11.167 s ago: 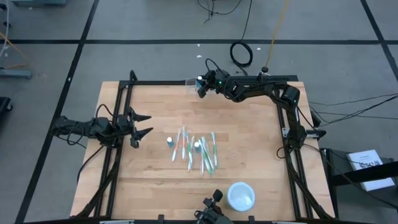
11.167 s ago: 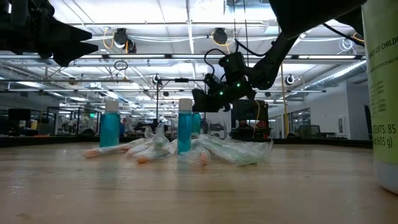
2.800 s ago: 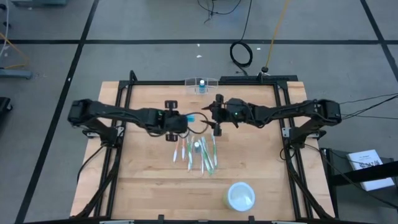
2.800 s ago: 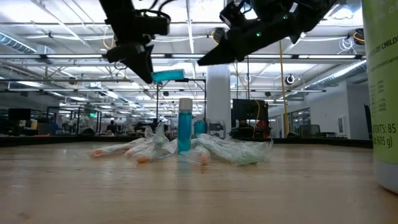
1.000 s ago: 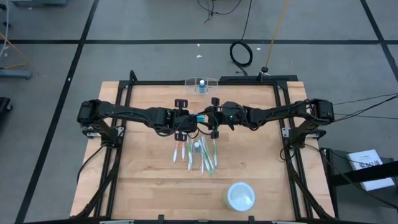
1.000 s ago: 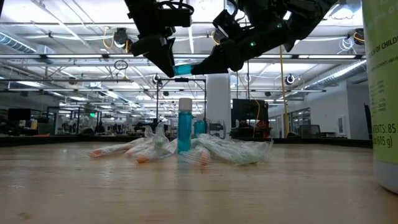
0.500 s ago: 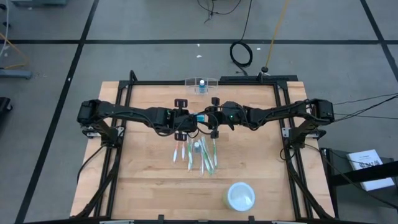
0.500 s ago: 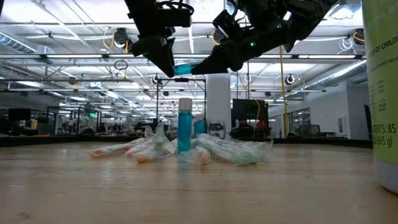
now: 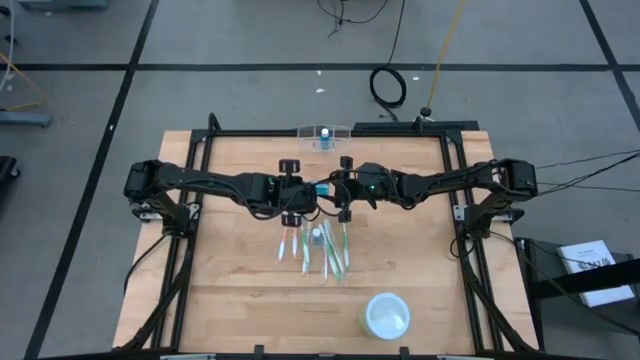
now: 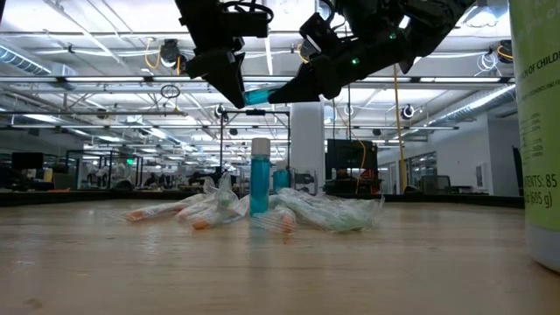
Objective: Pick & Place toothbrushing station
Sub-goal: Put the blue mouthwash into the transparent organizer
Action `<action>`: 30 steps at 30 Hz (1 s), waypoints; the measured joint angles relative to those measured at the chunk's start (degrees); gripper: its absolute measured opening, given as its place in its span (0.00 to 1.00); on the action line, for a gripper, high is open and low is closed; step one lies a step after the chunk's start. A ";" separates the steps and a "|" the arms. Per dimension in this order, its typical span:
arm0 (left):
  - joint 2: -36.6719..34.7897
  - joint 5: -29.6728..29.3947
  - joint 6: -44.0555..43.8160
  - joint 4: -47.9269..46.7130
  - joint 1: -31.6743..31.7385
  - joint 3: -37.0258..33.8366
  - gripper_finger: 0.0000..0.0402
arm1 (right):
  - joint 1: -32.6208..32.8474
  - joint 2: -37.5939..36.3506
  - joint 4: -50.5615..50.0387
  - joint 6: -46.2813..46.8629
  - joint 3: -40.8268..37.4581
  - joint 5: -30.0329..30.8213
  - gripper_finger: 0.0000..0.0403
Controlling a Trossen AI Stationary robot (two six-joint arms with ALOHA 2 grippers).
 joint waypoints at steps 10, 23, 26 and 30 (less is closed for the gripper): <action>0.00 -1.56 -3.01 0.50 -1.47 -0.04 0.37 | 0.04 0.00 0.59 -0.08 0.00 -0.03 0.38; 0.00 -1.67 -4.91 0.36 -1.85 -0.04 0.81 | 0.02 -0.02 0.53 -0.08 0.07 0.17 0.24; -0.76 -1.75 -6.48 0.01 -1.88 -0.04 0.84 | 0.02 -0.02 -0.10 0.05 0.07 0.12 0.21; -2.47 -1.91 -9.05 -0.83 -1.88 -0.07 0.84 | -0.37 -0.04 -3.97 1.83 0.11 -0.30 0.19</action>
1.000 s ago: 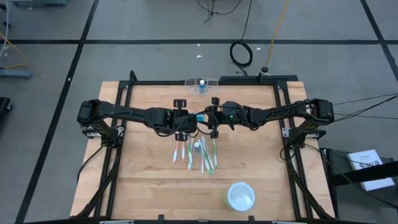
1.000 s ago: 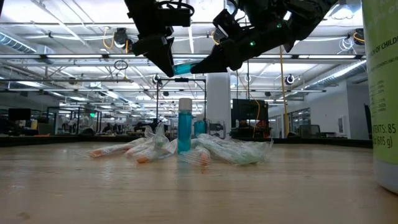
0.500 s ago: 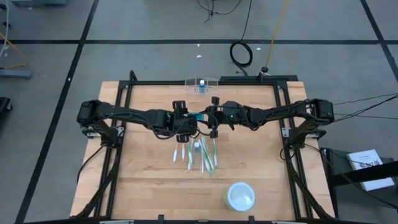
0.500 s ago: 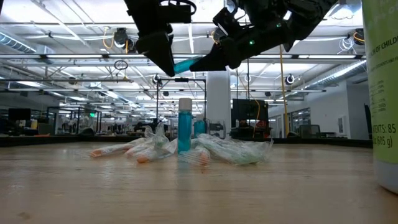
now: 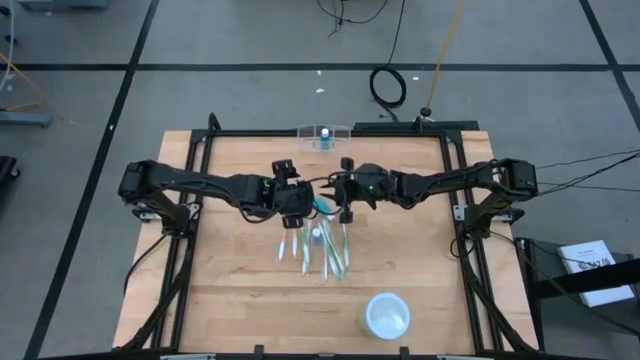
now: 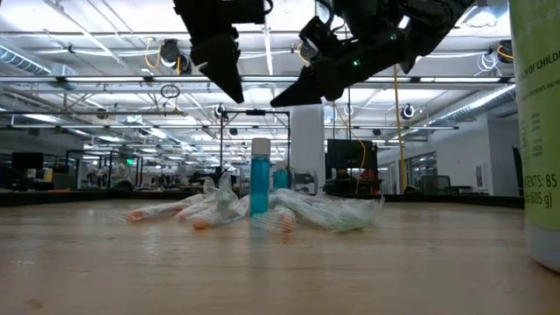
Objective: Pick & Place toothbrushing station
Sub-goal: Put the blue mouthwash into the transparent organizer
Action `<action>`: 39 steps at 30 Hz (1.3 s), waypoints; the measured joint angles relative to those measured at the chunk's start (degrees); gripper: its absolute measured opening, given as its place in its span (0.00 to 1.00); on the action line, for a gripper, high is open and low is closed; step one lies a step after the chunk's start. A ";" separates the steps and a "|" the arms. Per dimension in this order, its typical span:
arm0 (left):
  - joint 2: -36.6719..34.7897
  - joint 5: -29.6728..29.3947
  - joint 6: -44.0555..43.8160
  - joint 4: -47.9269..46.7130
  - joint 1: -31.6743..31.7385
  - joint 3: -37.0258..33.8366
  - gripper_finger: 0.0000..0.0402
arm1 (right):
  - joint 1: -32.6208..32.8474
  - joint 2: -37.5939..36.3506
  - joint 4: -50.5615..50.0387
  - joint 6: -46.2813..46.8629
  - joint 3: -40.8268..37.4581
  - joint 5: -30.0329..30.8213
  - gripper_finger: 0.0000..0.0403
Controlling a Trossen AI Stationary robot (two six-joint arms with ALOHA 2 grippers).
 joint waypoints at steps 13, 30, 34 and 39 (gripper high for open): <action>-4.70 3.37 -1.85 2.35 1.82 0.00 0.84 | 3.93 6.30 -8.21 12.13 0.01 -3.61 0.57; -4.44 4.02 -2.18 2.94 3.26 0.00 0.84 | 6.49 15.50 -19.92 29.07 6.58 7.55 0.54; -4.44 4.05 -2.24 2.95 3.23 0.00 0.84 | 6.48 16.17 -20.18 29.06 6.51 7.56 0.50; -4.44 4.10 -2.26 2.82 3.23 0.00 0.84 | 5.76 17.11 -20.41 28.52 6.49 7.33 0.40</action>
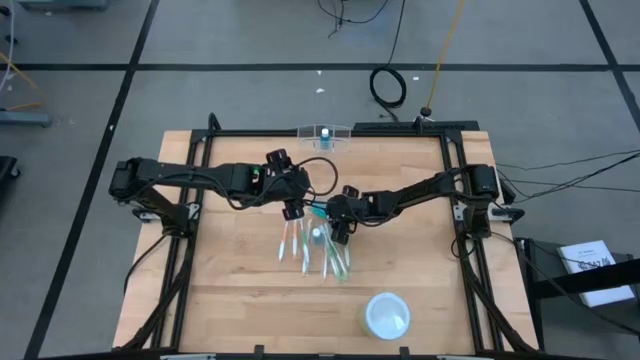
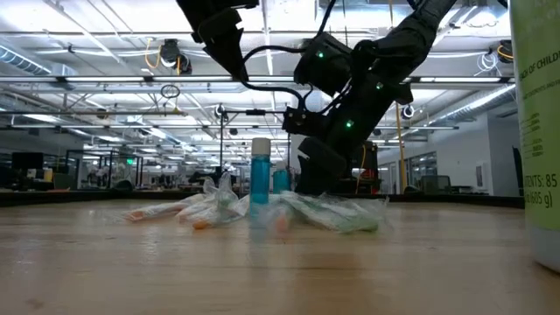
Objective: Pick & Place toothbrushing station
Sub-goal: Put the blue mouthwash into the transparent organizer
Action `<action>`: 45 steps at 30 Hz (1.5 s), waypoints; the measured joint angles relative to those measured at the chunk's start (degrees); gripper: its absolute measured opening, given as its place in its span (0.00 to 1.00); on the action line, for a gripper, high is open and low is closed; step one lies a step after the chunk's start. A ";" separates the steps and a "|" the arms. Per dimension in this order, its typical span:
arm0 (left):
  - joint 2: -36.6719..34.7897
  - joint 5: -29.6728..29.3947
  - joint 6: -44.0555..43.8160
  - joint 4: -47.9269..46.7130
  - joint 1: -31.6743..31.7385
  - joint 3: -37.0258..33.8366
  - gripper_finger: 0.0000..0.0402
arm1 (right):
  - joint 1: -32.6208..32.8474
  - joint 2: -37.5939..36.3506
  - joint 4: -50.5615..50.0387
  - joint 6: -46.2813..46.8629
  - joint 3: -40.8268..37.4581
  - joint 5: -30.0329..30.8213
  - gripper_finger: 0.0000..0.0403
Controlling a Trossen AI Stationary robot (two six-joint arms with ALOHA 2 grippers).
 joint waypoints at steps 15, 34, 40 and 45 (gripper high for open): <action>0.00 2.84 -0.22 0.07 0.00 0.00 0.84 | -0.63 -0.02 1.13 -5.86 0.00 0.02 0.22; 0.00 5.47 1.06 0.90 0.00 0.00 0.84 | -0.70 -19.32 -12.14 -16.74 -0.02 0.20 0.22; 0.00 5.01 14.63 2.95 -0.15 -3.38 0.84 | -1.18 -24.97 -16.07 -16.61 -0.02 0.06 0.23; 0.00 4.92 18.66 12.66 -0.67 -8.36 0.84 | -2.03 -27.04 -15.68 -15.17 -0.02 -3.89 0.23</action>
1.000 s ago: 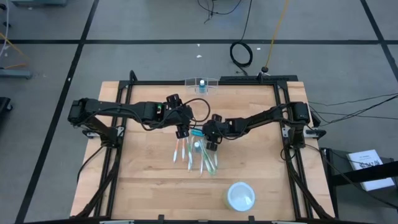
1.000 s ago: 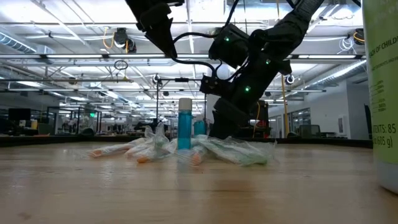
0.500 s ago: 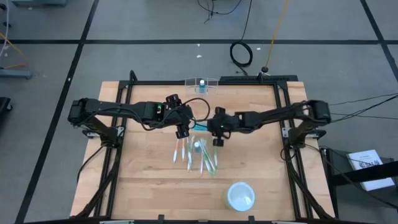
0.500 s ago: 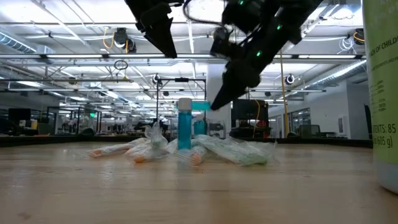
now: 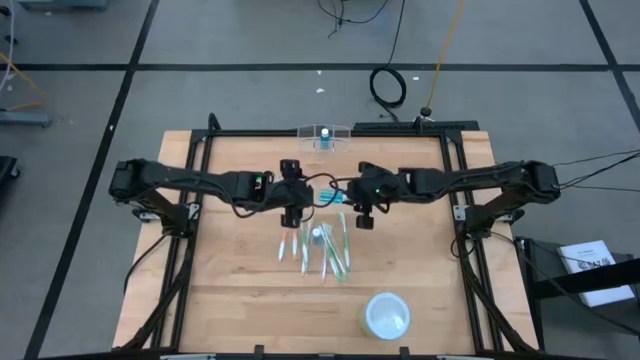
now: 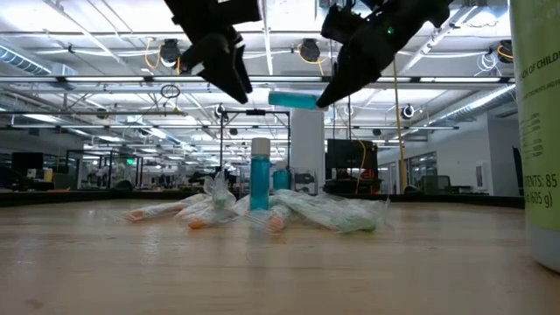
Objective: Pick & Place toothbrushing station
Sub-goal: Put the blue mouthwash into the transparent organizer
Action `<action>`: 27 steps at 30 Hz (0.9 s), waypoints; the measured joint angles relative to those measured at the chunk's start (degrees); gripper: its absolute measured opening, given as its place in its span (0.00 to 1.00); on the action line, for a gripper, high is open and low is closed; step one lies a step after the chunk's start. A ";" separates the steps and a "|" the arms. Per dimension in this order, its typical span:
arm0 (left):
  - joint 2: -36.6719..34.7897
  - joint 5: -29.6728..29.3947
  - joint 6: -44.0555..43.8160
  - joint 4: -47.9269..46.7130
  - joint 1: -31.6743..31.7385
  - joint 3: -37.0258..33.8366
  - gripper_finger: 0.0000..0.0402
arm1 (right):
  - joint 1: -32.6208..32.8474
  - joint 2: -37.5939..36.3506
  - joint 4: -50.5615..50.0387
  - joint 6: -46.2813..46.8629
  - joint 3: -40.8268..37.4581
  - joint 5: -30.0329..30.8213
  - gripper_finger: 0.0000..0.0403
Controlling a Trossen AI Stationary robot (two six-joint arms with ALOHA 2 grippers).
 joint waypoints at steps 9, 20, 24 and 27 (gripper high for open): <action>0.00 4.51 -3.44 10.94 -1.42 -0.84 0.84 | -0.42 0.95 1.08 0.46 -0.02 -1.80 0.23; 2.75 14.55 -7.03 14.34 1.07 -0.81 0.84 | -0.39 0.85 2.94 0.13 0.00 -1.92 0.23; 4.73 6.66 0.45 13.99 0.62 -0.92 0.84 | -0.39 0.85 3.10 0.17 0.00 -1.92 0.23; 5.77 -1.85 5.81 15.99 -0.37 -0.76 0.84 | -0.39 0.85 3.39 0.17 0.00 -1.89 0.23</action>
